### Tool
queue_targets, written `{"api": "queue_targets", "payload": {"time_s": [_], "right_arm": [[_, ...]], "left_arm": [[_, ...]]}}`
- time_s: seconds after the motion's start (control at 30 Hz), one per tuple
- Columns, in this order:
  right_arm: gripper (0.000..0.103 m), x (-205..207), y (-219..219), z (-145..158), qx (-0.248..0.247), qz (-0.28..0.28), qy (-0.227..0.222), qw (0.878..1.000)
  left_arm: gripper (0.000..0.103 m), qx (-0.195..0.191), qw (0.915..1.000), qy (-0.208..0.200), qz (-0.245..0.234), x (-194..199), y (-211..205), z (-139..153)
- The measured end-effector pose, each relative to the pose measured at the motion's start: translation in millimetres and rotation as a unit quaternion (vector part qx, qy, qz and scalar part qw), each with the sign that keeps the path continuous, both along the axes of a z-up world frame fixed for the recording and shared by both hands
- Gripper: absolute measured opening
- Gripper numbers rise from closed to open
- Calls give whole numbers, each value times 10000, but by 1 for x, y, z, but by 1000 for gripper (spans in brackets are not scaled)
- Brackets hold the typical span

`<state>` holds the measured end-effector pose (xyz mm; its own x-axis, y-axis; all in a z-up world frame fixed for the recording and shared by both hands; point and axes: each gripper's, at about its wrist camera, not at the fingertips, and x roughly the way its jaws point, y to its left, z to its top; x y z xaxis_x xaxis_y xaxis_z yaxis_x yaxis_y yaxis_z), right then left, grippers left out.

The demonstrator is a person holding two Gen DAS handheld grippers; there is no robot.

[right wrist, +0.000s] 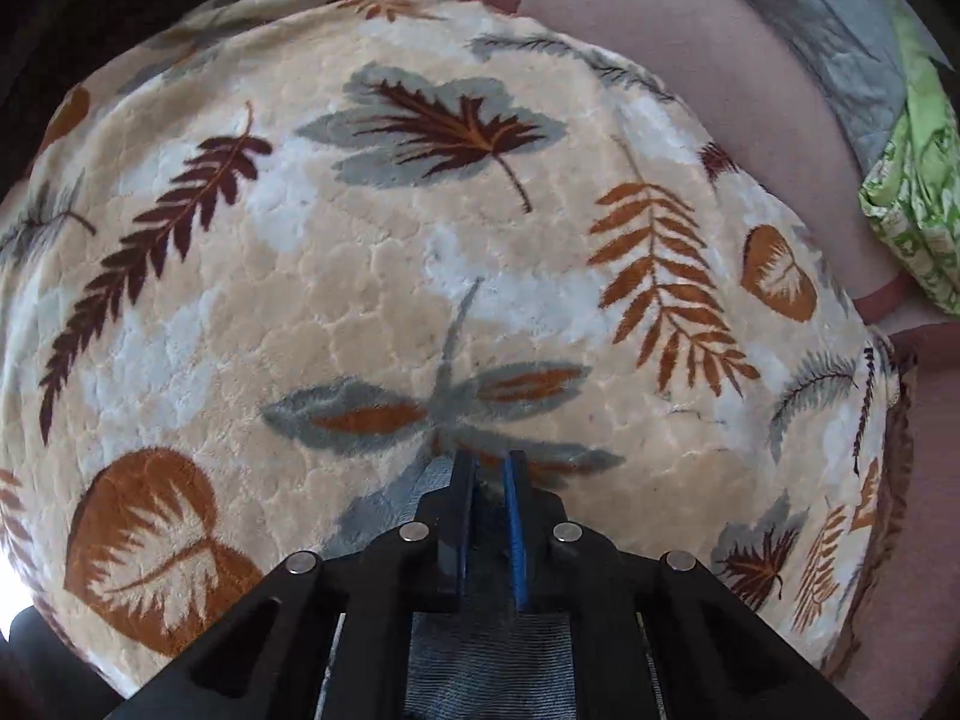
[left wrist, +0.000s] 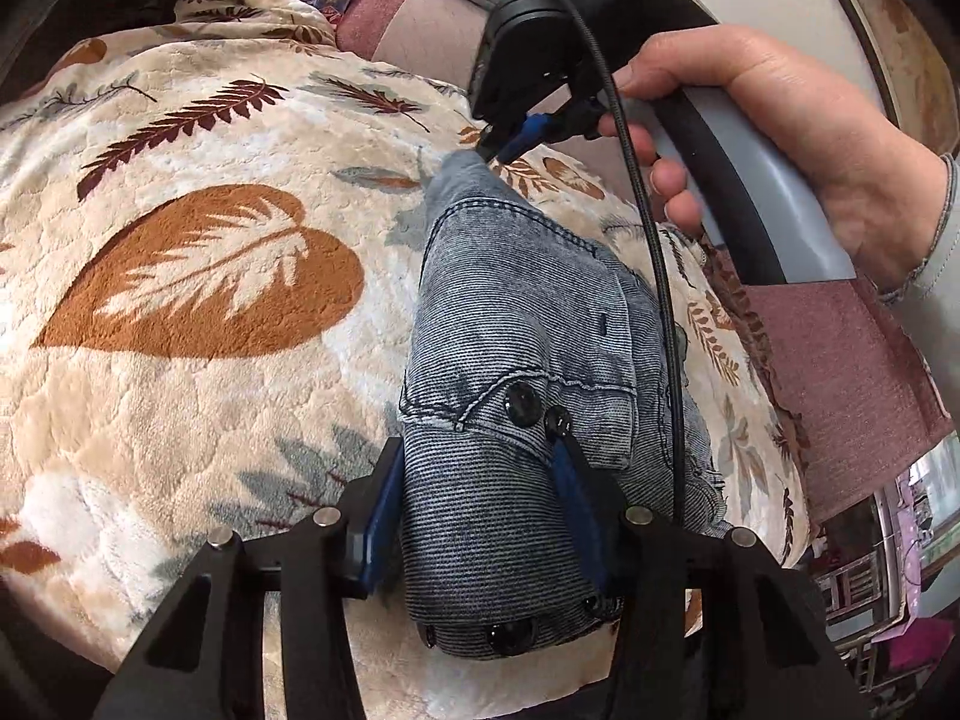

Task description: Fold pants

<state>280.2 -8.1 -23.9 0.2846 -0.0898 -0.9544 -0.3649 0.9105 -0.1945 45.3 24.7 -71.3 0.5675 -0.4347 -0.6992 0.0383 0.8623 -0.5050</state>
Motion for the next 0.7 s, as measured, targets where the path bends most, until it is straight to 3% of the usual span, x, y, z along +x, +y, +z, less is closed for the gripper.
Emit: {"api": "queue_targets", "payload": {"time_s": [0.1,0.17,0.27,0.33,0.37,0.4,0.43,0.57,0.63,0.7], "right_arm": [[12,-1,-27,28,570,-378,-277,9973],[14,-10,-44,38,1324,-451,159,9900],[23,-47,-50,30,2402,-328,1006,9649],[36,-73,-57,9,2439,-353,1149,9623],[47,-80,-61,-11,2044,-439,1256,9698],[47,-84,-69,-26,1760,-548,1274,9746],[47,-84,-80,-33,1946,-657,1212,9712],[49,-101,-113,11,2627,-929,547,9588],[51,-118,-129,30,2909,-948,297,9516],[60,-136,-140,31,3076,-831,290,9474]], "left_arm": [[51,-44,10000,-7,12,-2,1,-1],[51,-73,10000,4,29,-2,3,-2],[53,-128,9999,0,63,-6,8,-2],[56,-162,9998,-18,79,-10,13,-1],[58,-149,9998,-75,127,-14,16,0],[58,-97,9997,-136,194,-17,18,3],[58,-37,9995,-196,234,-20,21,7],[64,207,9969,-612,449,-35,31,24],[65,214,9962,-651,544,-34,37,28],[65,184,9963,-551,633,-29,41,28]]}}
